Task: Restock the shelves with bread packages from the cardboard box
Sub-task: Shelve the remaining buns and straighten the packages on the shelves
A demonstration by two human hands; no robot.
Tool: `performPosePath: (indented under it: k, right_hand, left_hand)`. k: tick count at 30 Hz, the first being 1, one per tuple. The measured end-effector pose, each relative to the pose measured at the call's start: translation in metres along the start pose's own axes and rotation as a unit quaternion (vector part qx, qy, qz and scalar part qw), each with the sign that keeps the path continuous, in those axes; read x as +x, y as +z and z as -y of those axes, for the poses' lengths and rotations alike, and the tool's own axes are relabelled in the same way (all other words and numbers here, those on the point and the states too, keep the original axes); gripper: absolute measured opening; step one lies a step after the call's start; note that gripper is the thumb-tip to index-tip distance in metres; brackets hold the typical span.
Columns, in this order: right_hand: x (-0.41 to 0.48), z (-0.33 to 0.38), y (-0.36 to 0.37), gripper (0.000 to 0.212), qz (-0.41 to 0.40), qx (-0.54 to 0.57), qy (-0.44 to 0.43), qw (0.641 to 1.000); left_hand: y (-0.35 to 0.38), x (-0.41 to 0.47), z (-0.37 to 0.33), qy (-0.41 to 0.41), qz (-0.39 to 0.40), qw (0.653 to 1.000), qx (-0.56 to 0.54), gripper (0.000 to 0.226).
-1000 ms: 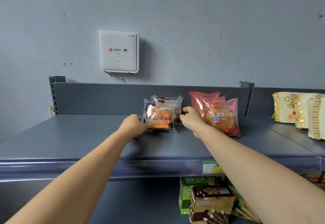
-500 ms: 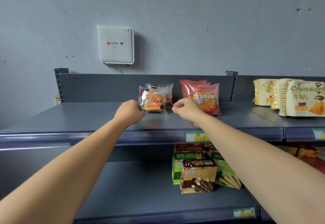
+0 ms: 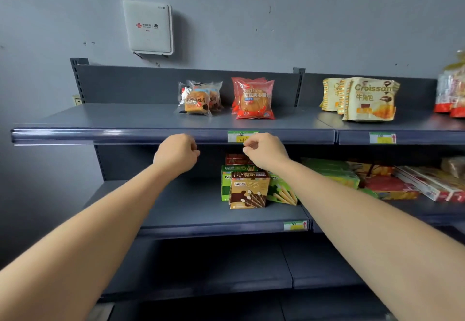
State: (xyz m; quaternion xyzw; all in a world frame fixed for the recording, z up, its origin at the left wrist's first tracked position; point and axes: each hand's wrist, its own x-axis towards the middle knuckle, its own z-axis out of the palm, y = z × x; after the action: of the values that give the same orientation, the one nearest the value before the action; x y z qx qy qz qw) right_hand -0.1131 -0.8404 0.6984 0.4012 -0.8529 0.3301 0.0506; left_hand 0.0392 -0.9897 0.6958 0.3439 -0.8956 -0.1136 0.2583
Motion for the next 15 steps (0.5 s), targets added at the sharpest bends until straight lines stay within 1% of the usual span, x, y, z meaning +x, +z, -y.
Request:
performPosePath:
  k: [6,8,11,15]
  right_hand:
    - [-0.090,-0.018,-0.004,0.023,0.021,-0.064,0.005,0.998]
    - [-0.114,-0.022,-0.006,0.022,0.024,-0.077,0.013,0.997]
    - [-0.155,-0.033,-0.008,0.022,0.028,-0.077,0.051,0.995]
    - [-0.223,-0.051,-0.012,0.025,0.030,-0.071,0.108,0.991]
  left_hand:
    - [0.019,-0.076,-0.006,0.026,0.074,0.997,0.008,0.019]
    - [0.023,-0.094,-0.008,0.039,0.086,0.996,0.001,0.018]
    - [0.031,-0.122,-0.015,0.064,0.108,0.992,-0.005,0.018]
    - [0.052,-0.166,-0.026,0.089,0.160,0.983,-0.009,0.018]
